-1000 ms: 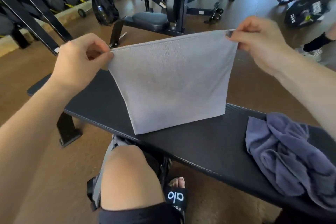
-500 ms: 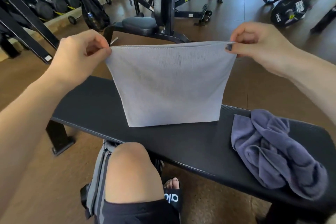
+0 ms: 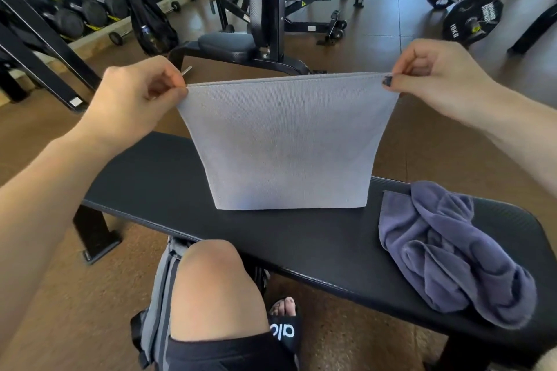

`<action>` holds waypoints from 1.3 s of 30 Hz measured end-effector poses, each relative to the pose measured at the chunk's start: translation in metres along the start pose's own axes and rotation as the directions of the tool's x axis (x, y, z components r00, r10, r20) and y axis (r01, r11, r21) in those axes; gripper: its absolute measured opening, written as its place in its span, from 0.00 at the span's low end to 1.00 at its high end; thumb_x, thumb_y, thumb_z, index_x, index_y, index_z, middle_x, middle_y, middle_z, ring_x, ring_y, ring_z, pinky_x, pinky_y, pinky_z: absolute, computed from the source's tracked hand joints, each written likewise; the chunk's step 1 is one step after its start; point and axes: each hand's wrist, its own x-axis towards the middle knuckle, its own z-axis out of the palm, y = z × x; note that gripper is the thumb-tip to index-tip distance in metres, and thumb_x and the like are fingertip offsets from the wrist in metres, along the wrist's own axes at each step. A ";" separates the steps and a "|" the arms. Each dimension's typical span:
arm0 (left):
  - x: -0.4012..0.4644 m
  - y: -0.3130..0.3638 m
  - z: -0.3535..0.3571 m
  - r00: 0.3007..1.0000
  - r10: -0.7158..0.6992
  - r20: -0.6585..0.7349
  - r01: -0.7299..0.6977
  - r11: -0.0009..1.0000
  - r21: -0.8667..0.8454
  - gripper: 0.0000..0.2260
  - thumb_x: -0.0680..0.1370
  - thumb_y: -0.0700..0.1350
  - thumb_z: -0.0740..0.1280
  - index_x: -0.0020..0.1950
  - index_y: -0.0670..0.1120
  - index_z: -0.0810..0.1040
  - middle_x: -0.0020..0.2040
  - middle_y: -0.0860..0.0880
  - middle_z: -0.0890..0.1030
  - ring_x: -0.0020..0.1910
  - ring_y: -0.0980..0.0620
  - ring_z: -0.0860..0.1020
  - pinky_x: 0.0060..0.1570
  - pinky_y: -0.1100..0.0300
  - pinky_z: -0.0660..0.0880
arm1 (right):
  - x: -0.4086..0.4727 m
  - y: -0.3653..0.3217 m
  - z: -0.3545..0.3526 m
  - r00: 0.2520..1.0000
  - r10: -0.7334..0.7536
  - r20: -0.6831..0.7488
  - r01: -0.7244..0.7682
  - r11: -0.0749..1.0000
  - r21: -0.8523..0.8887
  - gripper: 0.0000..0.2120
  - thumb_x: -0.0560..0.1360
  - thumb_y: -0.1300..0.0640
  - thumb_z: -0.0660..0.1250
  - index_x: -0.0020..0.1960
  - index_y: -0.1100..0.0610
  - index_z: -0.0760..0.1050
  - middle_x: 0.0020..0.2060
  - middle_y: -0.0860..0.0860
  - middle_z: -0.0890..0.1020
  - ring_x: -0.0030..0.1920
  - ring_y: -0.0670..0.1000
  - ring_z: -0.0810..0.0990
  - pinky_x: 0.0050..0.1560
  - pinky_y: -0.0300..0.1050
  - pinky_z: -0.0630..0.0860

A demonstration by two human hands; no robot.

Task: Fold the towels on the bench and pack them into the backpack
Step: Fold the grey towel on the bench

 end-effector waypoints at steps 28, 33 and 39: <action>0.089 -0.015 0.048 0.971 0.108 -0.213 -0.036 0.948 0.315 0.13 0.81 0.40 0.57 0.60 0.44 0.79 0.55 0.41 0.81 0.55 0.37 0.77 0.49 0.44 0.75 | 0.031 -0.014 -0.003 0.960 -0.100 -0.260 0.059 0.985 -0.159 0.06 0.76 0.61 0.61 0.46 0.51 0.73 0.40 0.54 0.83 0.43 0.48 0.86 0.49 0.40 0.81; -0.003 -0.049 0.100 0.932 0.292 0.215 -0.327 0.934 0.146 0.09 0.77 0.32 0.67 0.54 0.42 0.81 0.53 0.45 0.81 0.49 0.40 0.80 0.48 0.47 0.78 | -0.065 0.040 0.047 0.992 -0.085 -0.092 0.048 0.936 -0.350 0.06 0.71 0.65 0.68 0.41 0.55 0.76 0.37 0.50 0.82 0.40 0.55 0.81 0.47 0.49 0.75; -0.077 -0.077 0.146 0.828 0.289 0.481 -0.348 0.937 0.036 0.12 0.74 0.33 0.71 0.49 0.49 0.81 0.46 0.54 0.81 0.40 0.47 0.80 0.38 0.54 0.77 | -0.158 0.071 0.119 0.991 0.064 0.116 -0.015 0.922 -0.386 0.10 0.72 0.67 0.67 0.39 0.55 0.72 0.35 0.47 0.75 0.33 0.49 0.73 0.36 0.49 0.73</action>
